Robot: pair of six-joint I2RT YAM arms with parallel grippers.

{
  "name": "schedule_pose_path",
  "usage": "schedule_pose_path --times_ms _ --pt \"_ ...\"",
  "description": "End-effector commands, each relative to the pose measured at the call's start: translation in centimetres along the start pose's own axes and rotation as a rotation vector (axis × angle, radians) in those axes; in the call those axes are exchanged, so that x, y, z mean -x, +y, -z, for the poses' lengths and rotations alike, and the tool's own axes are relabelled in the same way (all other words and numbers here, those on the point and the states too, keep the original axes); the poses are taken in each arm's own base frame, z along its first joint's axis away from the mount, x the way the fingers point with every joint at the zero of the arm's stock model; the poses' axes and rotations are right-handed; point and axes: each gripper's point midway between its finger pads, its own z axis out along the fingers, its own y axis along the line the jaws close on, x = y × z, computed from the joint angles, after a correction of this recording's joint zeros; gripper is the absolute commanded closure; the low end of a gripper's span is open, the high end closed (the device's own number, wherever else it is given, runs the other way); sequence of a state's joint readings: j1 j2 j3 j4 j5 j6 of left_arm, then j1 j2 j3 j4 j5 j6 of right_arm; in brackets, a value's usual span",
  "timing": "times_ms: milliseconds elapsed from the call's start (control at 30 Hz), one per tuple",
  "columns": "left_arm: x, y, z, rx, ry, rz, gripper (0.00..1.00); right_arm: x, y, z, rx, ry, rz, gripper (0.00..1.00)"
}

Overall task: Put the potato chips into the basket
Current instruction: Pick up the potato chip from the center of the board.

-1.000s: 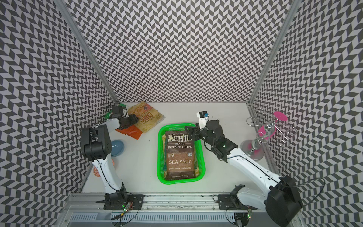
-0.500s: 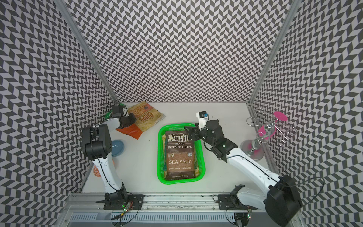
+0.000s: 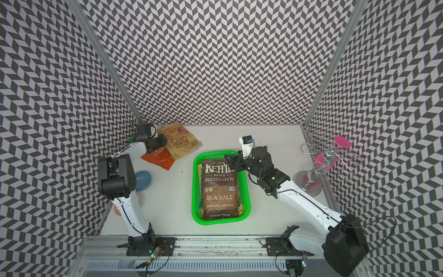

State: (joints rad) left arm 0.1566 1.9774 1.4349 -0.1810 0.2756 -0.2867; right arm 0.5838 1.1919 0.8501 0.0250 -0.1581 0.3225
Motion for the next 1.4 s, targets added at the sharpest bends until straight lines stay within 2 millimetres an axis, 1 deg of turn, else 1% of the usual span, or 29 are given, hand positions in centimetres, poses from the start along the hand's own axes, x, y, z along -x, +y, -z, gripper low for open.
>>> schedule_pose_path --times_ms 0,133,367,500,633,833,933,1100,1233,1367 --pt "4.5 -2.8 3.2 -0.056 -0.125 -0.091 1.00 2.0 0.7 0.8 0.024 -0.058 0.010 0.18" --pt "5.7 -4.2 5.1 -0.092 -0.160 -0.135 1.00 2.2 0.7 1.2 0.018 -0.070 0.013 0.18" --pt "8.1 -8.2 9.8 -0.191 -0.231 -0.231 1.00 2.3 0.5 1.5 0.005 -0.079 0.015 0.18" --pt "9.2 -11.0 12.7 -0.245 -0.254 -0.295 1.00 2.3 0.2 1.8 -0.013 -0.083 0.015 0.18" --pt "9.3 -14.4 15.1 -0.290 -0.241 -0.384 1.00 2.4 -0.4 2.2 -0.053 -0.092 0.012 0.18" --pt "7.9 -19.3 19.3 -0.396 -0.225 -0.480 1.00 2.7 -1.8 3.3 -0.133 -0.115 0.017 0.18" --pt "6.9 -22.0 22.0 -0.471 -0.216 -0.540 1.00 2.2 -2.8 3.7 -0.171 -0.097 0.003 0.18" --pt "4.6 -26.1 26.6 -0.612 -0.185 -0.639 1.00 0.9 -6.0 4.5 -0.269 -0.071 -0.052 0.18" --pt "2.2 -28.0 28.7 -0.704 -0.139 -0.661 1.00 0.6 -8.5 5.9 -0.335 -0.090 -0.097 0.18" --pt "-0.8 -29.0 29.5 -0.777 -0.062 -0.656 1.00 1.3 -9.7 8.0 -0.383 -0.142 -0.111 0.18"
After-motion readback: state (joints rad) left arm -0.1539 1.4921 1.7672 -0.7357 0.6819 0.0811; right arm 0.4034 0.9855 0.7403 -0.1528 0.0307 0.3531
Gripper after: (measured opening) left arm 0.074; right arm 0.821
